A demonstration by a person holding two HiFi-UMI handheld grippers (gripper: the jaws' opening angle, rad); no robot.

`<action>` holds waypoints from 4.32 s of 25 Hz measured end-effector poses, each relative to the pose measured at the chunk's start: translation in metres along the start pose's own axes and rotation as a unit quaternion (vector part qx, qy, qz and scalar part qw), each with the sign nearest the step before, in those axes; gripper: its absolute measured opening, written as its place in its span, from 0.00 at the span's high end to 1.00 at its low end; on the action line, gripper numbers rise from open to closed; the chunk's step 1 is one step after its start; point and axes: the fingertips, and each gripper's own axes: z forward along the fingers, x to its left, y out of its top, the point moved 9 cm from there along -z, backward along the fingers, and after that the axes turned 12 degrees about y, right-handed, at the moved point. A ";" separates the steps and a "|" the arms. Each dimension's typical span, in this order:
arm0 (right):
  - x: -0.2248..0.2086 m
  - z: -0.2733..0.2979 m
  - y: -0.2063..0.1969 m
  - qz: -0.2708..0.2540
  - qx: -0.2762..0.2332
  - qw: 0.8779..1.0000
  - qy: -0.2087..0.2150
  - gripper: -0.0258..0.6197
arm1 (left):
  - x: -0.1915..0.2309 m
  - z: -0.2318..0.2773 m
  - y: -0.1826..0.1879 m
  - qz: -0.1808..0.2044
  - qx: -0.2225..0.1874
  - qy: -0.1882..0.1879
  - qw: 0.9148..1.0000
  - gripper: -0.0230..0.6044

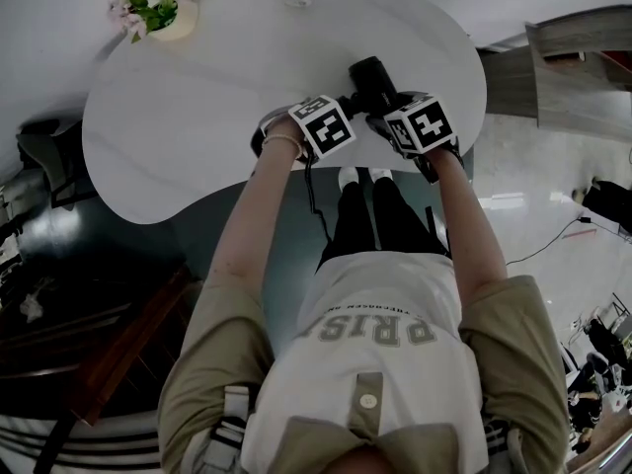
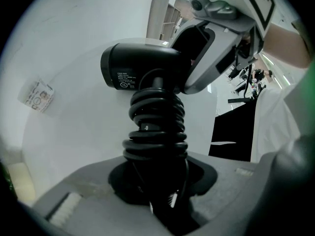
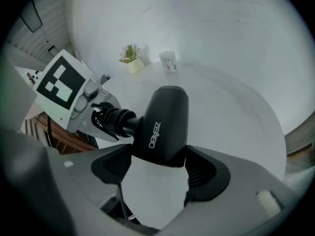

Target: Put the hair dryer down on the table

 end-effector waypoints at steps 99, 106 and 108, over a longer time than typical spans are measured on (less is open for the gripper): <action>0.170 -0.255 0.052 -0.224 -0.465 0.856 -0.012 0.71 | -0.100 -0.328 -0.093 -0.363 -0.517 0.445 0.635 0.68; 0.175 -0.261 0.048 -0.234 -0.473 0.849 -0.036 0.90 | -0.109 -0.327 -0.109 -0.385 -0.525 0.493 0.577 0.88; 0.175 -0.262 0.050 -0.234 -0.477 0.846 -0.042 0.92 | -0.107 -0.328 -0.109 -0.388 -0.523 0.495 0.576 0.91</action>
